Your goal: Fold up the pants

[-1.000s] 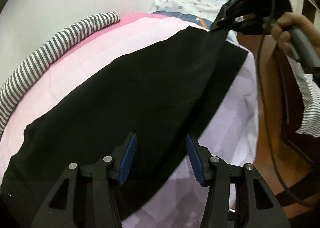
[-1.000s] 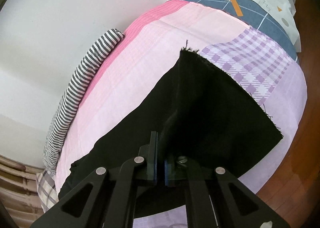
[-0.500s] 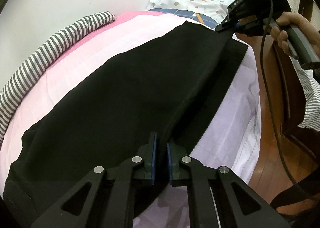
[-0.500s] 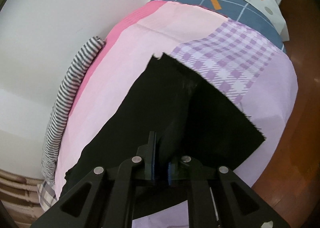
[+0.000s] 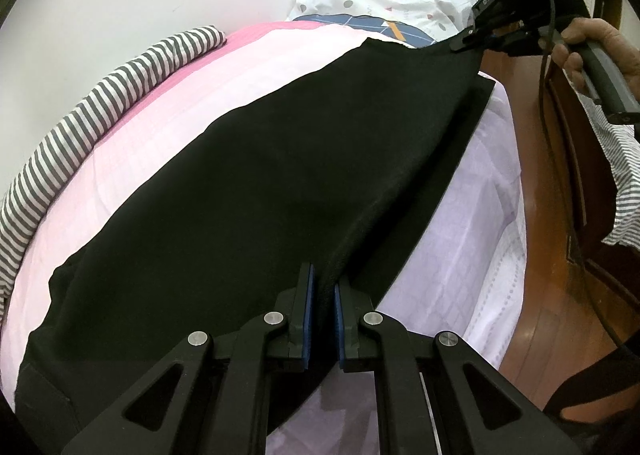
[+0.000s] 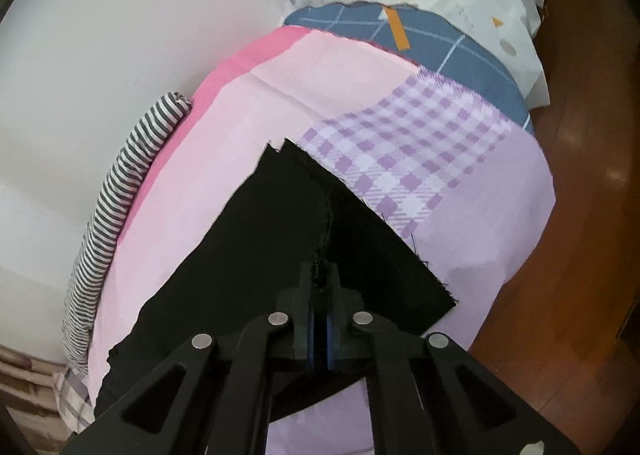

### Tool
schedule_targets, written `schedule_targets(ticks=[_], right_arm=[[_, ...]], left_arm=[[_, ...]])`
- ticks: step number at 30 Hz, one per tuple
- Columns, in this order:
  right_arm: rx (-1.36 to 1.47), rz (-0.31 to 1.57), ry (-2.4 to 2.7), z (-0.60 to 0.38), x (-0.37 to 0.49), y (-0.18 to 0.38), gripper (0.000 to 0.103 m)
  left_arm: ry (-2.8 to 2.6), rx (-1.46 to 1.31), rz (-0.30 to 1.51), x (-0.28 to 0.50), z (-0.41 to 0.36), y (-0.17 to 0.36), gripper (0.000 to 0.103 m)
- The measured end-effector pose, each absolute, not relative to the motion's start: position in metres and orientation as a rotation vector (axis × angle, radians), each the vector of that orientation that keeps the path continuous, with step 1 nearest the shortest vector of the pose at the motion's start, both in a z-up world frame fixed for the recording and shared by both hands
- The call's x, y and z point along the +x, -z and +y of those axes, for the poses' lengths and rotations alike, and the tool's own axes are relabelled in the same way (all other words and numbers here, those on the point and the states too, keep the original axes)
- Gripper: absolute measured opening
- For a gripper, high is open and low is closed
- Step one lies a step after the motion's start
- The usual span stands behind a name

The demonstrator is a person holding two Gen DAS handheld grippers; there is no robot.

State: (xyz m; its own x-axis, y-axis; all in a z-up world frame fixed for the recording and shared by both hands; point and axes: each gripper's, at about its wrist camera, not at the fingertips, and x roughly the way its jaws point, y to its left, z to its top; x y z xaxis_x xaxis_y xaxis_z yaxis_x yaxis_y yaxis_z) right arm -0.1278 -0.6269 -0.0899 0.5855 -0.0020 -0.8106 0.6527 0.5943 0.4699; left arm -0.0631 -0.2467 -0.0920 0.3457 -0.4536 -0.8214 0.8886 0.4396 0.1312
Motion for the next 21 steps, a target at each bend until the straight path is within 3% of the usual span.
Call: schedule_targets(ticks=[21], right_arm=[[0.822,0.952,0.557,-0.629,-0.148,0.122,0.003]], left_arm=[[0.995,0.7,0.815,-0.071,-0.254,0.097,0.01]])
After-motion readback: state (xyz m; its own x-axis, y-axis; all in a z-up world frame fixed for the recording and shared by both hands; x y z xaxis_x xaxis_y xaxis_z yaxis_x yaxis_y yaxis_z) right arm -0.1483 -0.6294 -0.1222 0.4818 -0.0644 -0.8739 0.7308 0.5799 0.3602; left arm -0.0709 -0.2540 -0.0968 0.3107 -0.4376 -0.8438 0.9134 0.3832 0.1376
